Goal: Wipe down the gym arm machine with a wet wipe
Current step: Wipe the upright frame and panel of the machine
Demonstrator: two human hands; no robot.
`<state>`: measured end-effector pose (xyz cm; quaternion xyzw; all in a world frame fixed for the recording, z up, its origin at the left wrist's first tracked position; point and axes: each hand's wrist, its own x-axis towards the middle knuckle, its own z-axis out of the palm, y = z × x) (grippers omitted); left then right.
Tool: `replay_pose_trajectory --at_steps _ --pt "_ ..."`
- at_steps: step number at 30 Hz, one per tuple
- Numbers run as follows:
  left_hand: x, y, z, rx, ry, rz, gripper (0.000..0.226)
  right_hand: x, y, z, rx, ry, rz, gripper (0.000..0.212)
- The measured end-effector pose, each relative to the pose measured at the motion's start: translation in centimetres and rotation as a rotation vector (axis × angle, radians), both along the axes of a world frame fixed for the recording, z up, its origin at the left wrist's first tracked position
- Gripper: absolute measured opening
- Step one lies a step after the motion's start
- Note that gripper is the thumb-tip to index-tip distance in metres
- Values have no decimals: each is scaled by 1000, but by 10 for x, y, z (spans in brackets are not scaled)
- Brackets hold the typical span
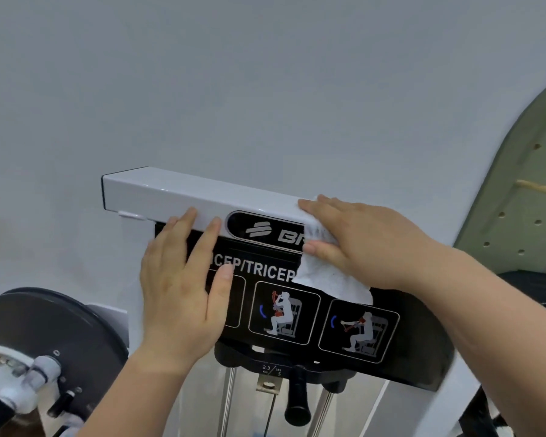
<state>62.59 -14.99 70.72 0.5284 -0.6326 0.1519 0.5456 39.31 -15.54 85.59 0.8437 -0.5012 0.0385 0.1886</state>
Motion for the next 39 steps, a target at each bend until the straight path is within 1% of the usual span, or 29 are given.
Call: replay_pose_trajectory --at_steps 3,7,10,16,20,23,25,27,30,33,35,36,39 --pt "20 -2 -16 76 125 29 59 50 -19 0 -15 32 112 70" --pt "38 -1 -32 120 153 -20 60 116 -43 -3 -58 81 209 67" --pt "49 1 -40 161 261 -27 62 157 -55 -3 -81 113 250 63" --pt "58 4 -49 204 327 -181 52 224 -67 4 -62 148 346 60" --pt "62 6 -50 226 332 -212 52 213 -61 -3 -140 206 332 72" --pt "65 6 -52 220 345 -249 54 177 -52 -7 -135 177 253 78" --pt "66 6 -53 221 344 -263 55 157 -47 -4 -101 174 210 79" --pt "66 6 -53 219 352 -273 54 151 -49 5 -18 182 198 79" --pt "68 6 -55 223 365 -287 51 171 -59 21 142 153 223 82" --pt "71 5 -57 236 367 -294 49 203 -66 24 159 127 287 79" --pt "71 5 -58 224 384 -303 48 219 -64 16 93 133 331 76" --pt "70 5 -58 207 421 -314 47 223 -62 9 14 167 344 75" --pt "65 7 -62 158 566 -296 46 213 -59 -16 -368 389 369 77"
